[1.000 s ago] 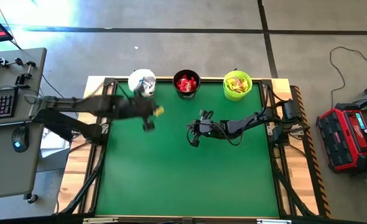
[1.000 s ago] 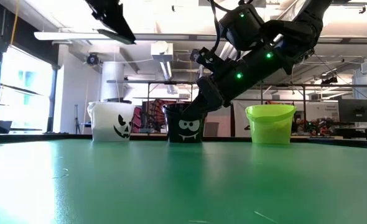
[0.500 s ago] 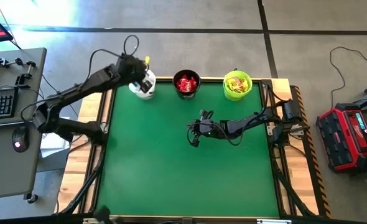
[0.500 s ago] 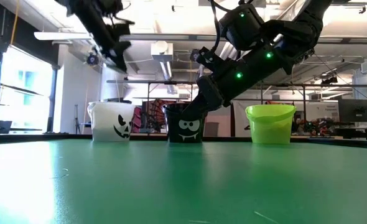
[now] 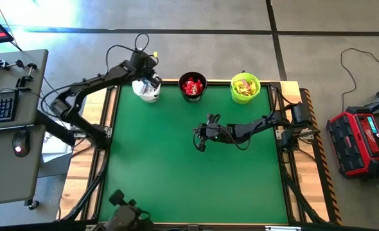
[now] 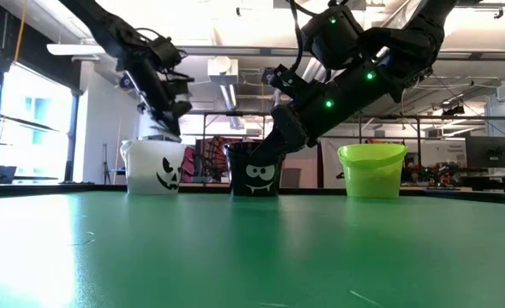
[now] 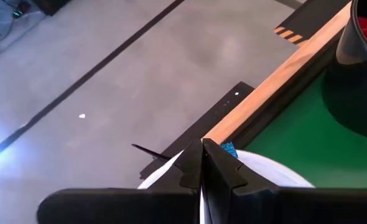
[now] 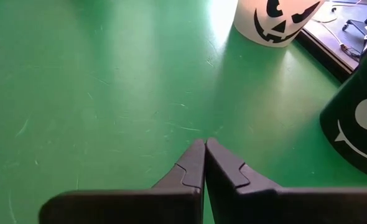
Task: Sort candy by brand, put in halloween buckets
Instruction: Put the white chocolate bar into the white bucket, then return to Home Position
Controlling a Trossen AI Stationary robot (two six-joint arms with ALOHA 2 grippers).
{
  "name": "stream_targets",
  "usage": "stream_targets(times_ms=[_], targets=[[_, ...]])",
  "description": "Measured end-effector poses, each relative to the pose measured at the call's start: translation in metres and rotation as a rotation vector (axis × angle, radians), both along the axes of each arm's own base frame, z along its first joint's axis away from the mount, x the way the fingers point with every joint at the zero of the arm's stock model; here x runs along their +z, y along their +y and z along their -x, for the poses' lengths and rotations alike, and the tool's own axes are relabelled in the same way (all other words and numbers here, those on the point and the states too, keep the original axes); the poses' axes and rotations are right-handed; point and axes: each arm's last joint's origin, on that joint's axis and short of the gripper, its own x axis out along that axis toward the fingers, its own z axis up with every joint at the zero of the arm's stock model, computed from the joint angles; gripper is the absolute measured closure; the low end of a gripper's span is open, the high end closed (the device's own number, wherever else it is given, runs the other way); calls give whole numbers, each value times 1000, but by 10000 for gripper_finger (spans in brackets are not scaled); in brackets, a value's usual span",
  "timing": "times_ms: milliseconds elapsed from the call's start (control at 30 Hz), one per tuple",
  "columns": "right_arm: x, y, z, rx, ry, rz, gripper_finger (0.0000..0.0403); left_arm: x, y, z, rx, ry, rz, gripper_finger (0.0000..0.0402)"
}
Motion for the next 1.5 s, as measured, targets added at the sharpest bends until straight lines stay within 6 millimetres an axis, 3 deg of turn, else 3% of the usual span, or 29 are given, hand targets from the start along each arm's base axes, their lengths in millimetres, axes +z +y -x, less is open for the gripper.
stream_targets(times_ms=[300, 767, 1000, 1367, 1500], targets=[[0, 0, 0, -1, 5, 3, 403, -11, 3, -5, 33, -49, 34, 401], [0, -5, 0, -13, 4, 4, 403, -43, -21, 14, 77, -93, 4, 401], [0, -5, 0, -17, 4, 6, 403, -43, -20, 13, 70, -99, -9, 396], [0, -5, 0, -16, 5, 7, 403, -43, -21, 13, 58, -94, -8, 336], [0, -5, 0, -1, 15, 28, 403, -32, -29, 11, 19, -141, -93, 350]])
